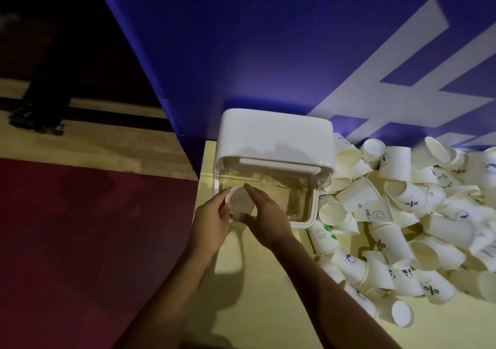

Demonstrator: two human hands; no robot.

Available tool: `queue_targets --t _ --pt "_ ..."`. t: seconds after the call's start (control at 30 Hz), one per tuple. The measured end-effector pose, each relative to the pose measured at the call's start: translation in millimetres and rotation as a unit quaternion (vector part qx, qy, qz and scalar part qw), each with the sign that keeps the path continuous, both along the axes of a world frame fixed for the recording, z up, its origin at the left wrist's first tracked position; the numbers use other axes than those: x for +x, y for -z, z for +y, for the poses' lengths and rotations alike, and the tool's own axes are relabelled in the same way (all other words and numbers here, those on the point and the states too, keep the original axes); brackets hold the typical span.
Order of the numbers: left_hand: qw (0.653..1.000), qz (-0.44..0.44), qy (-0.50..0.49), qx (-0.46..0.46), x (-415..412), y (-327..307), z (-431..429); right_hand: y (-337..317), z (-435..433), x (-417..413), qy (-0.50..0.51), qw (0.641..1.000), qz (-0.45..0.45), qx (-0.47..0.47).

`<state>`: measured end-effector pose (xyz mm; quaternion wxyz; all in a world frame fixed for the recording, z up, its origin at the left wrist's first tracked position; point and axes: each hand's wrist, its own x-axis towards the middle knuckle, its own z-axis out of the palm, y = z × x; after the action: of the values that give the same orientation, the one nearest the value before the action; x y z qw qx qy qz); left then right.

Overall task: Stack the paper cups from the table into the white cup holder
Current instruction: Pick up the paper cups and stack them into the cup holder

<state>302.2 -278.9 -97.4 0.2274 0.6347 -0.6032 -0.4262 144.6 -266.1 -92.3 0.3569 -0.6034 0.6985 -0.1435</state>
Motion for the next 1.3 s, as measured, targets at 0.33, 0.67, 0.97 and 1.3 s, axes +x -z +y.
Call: queue_targets --t 0.33,0.67,0.97,1.3 --pt "0.998 -0.019 -0.035 -0.041 -7.3 -19.4 15.3 -16.0 17.6 -11.9 0.025 0.999 -0.024 0.005" --pt "0.974 0.025 0.181 -0.136 -179.9 -87.6 47.3 -64.0 136.8 -151.1 0.259 0.964 -0.015 -0.06" --pt "0.958 -0.026 0.223 -0.181 -370.5 -98.1 14.0 -73.7 198.7 -279.9 0.371 0.924 -0.041 -0.086" --pt "0.971 -0.174 0.12 -0.113 -489.1 -71.6 -37.2 -60.8 191.3 -404.1 0.396 0.912 -0.033 -0.102"
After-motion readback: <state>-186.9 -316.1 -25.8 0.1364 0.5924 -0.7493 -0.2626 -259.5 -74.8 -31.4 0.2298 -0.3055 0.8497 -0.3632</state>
